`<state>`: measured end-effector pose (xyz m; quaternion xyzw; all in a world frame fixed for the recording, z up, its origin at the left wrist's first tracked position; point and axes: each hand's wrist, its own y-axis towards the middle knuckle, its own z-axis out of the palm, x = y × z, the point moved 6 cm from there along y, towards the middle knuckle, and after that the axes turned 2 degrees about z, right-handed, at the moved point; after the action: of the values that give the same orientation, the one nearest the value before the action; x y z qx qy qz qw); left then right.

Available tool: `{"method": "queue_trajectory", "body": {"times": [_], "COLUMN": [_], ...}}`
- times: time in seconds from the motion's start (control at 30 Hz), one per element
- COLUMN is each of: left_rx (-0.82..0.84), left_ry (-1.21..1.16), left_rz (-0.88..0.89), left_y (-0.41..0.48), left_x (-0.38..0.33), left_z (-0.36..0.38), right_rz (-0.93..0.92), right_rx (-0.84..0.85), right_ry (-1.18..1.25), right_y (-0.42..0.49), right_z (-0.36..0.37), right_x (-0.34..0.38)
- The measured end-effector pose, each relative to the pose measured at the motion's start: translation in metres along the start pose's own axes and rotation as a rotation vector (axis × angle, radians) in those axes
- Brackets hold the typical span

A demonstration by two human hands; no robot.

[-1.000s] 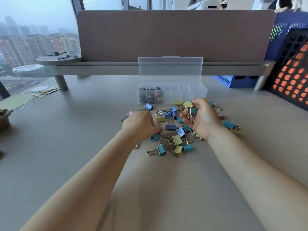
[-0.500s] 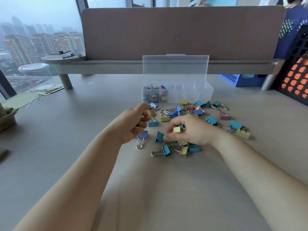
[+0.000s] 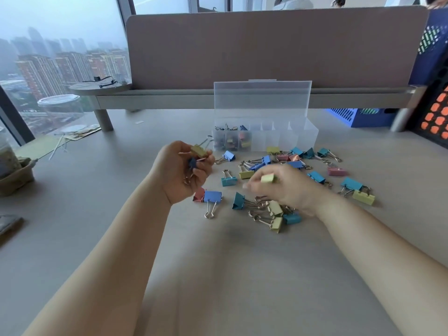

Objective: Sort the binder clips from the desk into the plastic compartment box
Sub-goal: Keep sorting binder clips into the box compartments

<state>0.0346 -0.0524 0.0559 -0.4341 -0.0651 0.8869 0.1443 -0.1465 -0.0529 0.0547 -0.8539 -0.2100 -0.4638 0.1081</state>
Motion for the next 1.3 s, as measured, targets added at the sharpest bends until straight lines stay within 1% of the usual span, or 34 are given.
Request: {"method": "queue_trajectory", "body": {"times": [0.07,0.1,0.17,0.23,0.33,0.43,0.47,0.53,0.57,0.63,0.7,0.73,0.8,0.87,0.93,1.03,1.2,1.3], "left_rx": [-0.026,-0.040,-0.070,-0.109,-0.165,-0.207,-0.226,-0.264,-0.260,-0.161,-0.024,0.034,0.140,0.244,0.310,0.338,0.358,0.344], "left_ry": [-0.009,0.010,0.070,0.118,0.177,0.318,0.428,0.807,1.023,1.369,1.574,1.648,1.728,1.740,1.784,1.858,1.908,1.925], "left_rz": [0.042,0.056,0.072,0.071,0.029,-0.012,0.002,0.098,0.181,0.379,0.501,0.526,0.502,0.427,0.390,0.385,0.349,0.352], "left_y": [-0.001,-0.002,-0.005,-0.006,-0.006,0.000,0.001,0.001,0.001,0.001,0.000,0.000,0.000,0.000,0.000,0.002,-0.002,-0.003], "left_x": [-0.010,-0.014,-0.021,-0.024,-0.019,-0.006,-0.002,0.005,0.008,0.019,0.033,0.039,0.051,0.060,0.066,0.071,0.073,0.075], "left_z": [-0.011,-0.017,-0.027,-0.033,-0.033,-0.024,-0.019,-0.005,0.006,0.033,0.054,0.059,0.063,0.061,0.061,0.060,0.066,0.069], "right_rz": [0.046,0.076,0.146,0.204,0.244,0.250,0.240,0.216,0.209,0.208,0.199,0.195,0.184,0.173,0.196,0.258,0.309,0.290], "right_rx": [0.015,0.022,0.010,-0.023,-0.074,-0.092,-0.085,-0.066,-0.073,-0.133,-0.198,-0.221,-0.238,-0.206,-0.153,-0.090,-0.103,-0.122], "right_ry": [0.525,0.743,1.021,1.171,1.182,1.123,1.100,0.997,0.898,0.614,0.297,0.158,-0.047,-0.170,-0.278,-0.388,-0.585,-0.610], "right_y": [0.004,0.006,0.009,0.010,0.009,0.008,0.008,0.007,0.005,0.001,-0.007,-0.011,-0.020,-0.028,-0.034,-0.046,-0.053,-0.052], "right_z": [-0.006,-0.009,-0.010,-0.009,-0.008,-0.012,-0.014,-0.021,-0.025,-0.034,-0.039,-0.040,-0.041,-0.042,-0.044,-0.043,-0.037,-0.036], "right_x": [-0.007,-0.010,-0.015,-0.020,-0.025,-0.027,-0.026,-0.024,-0.024,-0.028,-0.030,-0.031,-0.033,-0.032,-0.029,-0.029,-0.035,-0.034]}}
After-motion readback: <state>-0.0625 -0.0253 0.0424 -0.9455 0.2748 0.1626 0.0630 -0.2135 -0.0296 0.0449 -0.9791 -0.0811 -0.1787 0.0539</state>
